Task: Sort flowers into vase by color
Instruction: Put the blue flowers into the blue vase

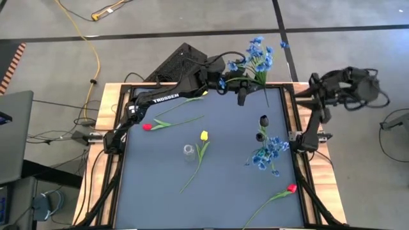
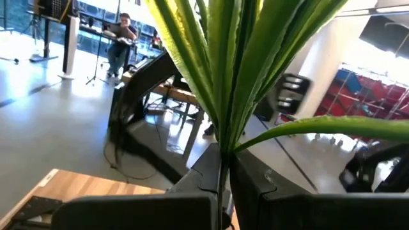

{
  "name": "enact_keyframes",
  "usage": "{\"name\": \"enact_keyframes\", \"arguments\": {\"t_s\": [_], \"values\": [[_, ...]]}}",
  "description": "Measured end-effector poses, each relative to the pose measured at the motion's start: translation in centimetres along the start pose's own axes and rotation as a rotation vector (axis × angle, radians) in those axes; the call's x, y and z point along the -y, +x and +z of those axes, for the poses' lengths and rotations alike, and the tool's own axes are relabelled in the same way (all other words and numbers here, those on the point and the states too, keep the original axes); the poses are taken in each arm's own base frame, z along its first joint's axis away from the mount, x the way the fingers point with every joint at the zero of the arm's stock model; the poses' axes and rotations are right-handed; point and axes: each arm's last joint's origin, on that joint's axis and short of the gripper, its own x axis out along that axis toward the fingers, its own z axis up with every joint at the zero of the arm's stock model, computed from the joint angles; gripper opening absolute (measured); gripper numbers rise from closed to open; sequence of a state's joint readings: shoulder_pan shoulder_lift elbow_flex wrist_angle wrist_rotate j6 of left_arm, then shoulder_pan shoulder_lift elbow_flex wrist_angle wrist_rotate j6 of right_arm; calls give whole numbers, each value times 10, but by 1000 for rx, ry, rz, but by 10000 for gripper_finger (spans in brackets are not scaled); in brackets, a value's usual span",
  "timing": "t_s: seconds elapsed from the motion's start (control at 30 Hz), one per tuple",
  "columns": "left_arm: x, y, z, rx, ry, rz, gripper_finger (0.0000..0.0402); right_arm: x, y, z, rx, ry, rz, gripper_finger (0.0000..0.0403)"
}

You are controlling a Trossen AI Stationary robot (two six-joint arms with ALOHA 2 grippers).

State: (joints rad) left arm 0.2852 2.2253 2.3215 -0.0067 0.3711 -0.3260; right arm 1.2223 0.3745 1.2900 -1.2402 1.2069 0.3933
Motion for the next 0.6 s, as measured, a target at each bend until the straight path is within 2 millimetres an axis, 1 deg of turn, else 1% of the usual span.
{"name": "enact_keyframes", "arguments": {"t_s": [0.13,0.2,0.27,0.4,0.5,0.6], "values": [[1,0,-1,-8,1,-17,2,-27,5,-1,-82,40,-56,130],[2,1,-1,-7,4,-25,2,-38,11,-5,-127,28,-127,129],[4,1,-1,-11,14,-35,2,-48,19,-13,-167,-5,-213,128],[7,2,-2,-16,18,-53,2,-66,38,-32,-142,-92,-396,131],[10,3,-4,-24,16,-67,2,-77,50,-41,-128,-103,-447,145],[12,4,-4,-23,18,-73,2,-85,58,-45,-104,-57,-450,172]]}}
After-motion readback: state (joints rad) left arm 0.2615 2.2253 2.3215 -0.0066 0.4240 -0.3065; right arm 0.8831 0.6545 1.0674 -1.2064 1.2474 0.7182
